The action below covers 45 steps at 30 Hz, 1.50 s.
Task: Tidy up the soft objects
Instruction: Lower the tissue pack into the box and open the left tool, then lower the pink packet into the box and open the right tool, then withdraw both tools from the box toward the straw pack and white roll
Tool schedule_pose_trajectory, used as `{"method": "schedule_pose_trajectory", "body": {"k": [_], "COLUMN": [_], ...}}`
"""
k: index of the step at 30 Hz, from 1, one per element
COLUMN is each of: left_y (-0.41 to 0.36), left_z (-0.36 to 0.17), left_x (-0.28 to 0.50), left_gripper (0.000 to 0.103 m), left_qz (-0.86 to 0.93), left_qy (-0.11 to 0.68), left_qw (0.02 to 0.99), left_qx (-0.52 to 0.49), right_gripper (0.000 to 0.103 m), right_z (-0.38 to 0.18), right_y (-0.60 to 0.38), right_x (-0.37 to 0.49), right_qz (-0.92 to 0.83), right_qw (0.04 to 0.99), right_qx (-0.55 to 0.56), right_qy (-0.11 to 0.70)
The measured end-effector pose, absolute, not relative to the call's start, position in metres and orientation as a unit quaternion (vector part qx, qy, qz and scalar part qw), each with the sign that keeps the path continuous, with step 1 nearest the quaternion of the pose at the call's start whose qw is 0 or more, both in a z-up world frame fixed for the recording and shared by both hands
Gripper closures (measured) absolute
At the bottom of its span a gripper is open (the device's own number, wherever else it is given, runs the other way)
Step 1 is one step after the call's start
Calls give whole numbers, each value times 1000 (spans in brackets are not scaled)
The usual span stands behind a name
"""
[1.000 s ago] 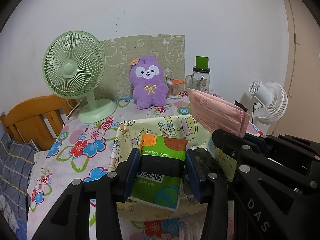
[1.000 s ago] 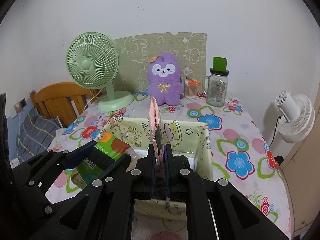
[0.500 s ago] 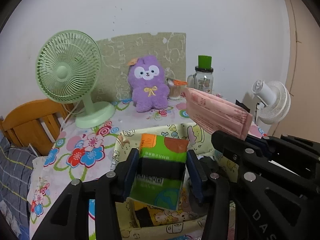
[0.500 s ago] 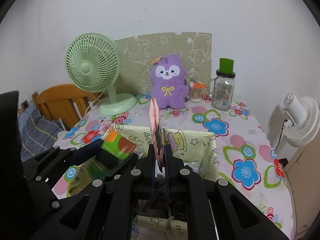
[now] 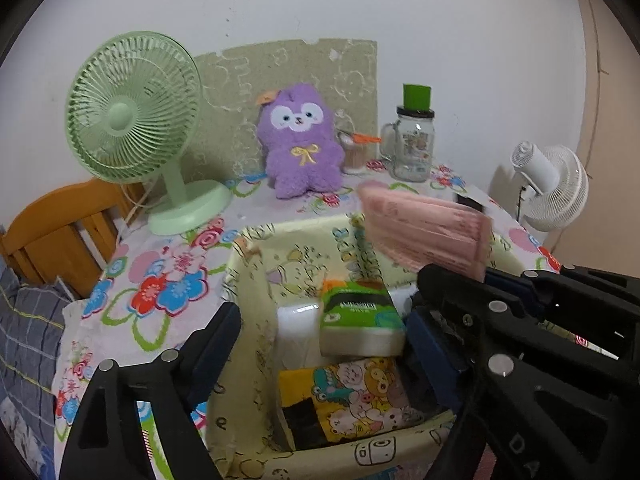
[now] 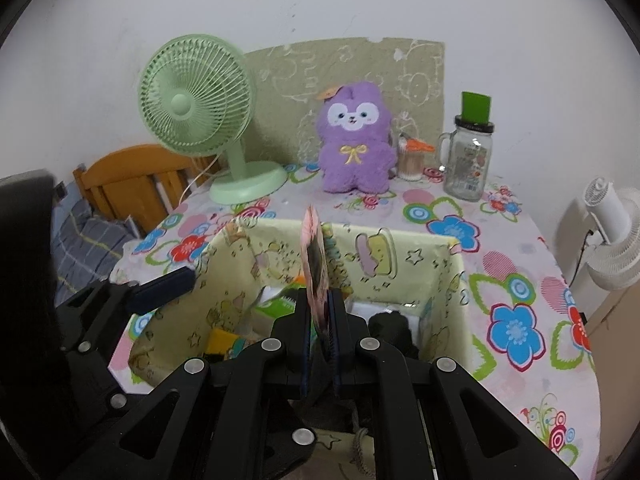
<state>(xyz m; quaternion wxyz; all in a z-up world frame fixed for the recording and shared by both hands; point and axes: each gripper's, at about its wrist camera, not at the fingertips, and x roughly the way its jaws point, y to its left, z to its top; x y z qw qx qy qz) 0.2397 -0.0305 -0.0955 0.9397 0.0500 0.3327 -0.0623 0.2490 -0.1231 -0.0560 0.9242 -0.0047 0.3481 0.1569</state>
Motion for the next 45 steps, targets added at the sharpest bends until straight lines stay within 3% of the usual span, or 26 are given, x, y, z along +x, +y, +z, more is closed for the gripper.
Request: {"method": "schedule_pose_trajectory", "body": {"k": [4,6,7,8,9,29,45], "left_y": [-32,-32,-32,-32,-31,-32,-31], "left_z": [-99,-99,-99,-98,-98,-79,-66], "left_x": [240,240,239,239,238,212,178], "left_gripper": [15,15,15,14,13,4,3], "left_qz": [-64,-65,-65,-66,-69,-70,-74], "left_qy": [337,339,339,339,339,326,310], "left_qw": [938,937,937,937,937,942,948], "left_qx": [53,53,53,51,47,31,10], "right_gripper": [83,65,47,35,33,20,16], "right_z": [-58,-57,-57,-56,-56,-36,-18], "right_y": [-125,-126,-128,-131,-133,-142,-148], "right_x": [251,251,250,249,247,218,181], "right_qz": [146,143,141,138,142,117,104], "right_qw": [924,925,926,927,928,935,940], "right_qx": [-6,-7,-5,4,10,15,4], "right_qy": [353,352,351,348,345,336,325]}}
